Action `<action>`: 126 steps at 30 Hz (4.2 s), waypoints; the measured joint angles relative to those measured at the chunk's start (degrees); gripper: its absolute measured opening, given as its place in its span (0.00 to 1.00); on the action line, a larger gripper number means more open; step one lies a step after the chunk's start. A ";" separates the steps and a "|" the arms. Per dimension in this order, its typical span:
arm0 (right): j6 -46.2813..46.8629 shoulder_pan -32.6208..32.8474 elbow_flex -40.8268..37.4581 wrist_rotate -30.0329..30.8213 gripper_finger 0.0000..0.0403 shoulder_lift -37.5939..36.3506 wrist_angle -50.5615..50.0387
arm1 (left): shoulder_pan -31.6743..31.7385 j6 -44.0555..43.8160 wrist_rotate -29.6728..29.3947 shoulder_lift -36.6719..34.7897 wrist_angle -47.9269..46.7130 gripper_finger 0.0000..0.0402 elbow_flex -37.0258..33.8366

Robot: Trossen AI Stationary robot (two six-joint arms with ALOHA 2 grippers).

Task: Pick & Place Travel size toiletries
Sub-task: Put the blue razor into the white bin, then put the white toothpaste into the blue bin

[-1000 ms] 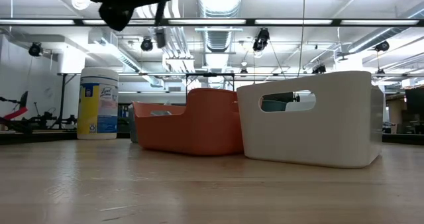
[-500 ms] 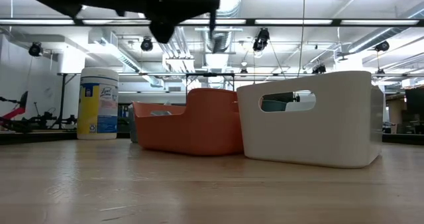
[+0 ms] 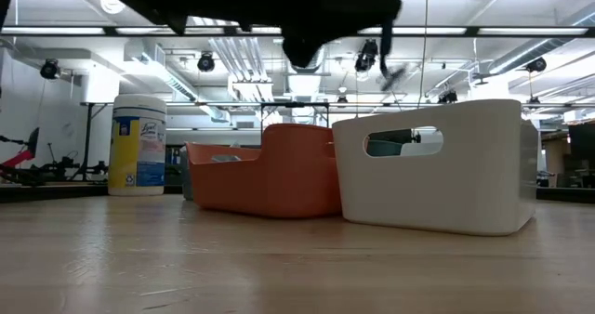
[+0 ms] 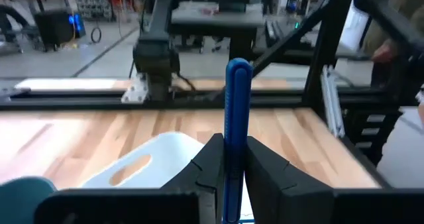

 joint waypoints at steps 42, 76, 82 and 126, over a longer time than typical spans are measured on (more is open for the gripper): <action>0.00 0.00 0.00 0.00 0.08 0.00 0.00 | 4.92 4.89 1.55 5.53 -7.44 0.31 13.31; 0.07 0.02 0.00 0.00 0.08 0.00 0.00 | 4.89 6.55 1.58 5.51 -12.21 0.39 14.77; 0.09 0.01 0.00 0.00 0.08 -0.01 0.00 | 3.56 5.58 1.58 5.51 -15.38 0.39 14.76; 0.05 0.02 0.00 0.00 0.08 0.00 0.00 | -17.46 -16.17 -21.44 -4.26 -47.67 0.39 12.79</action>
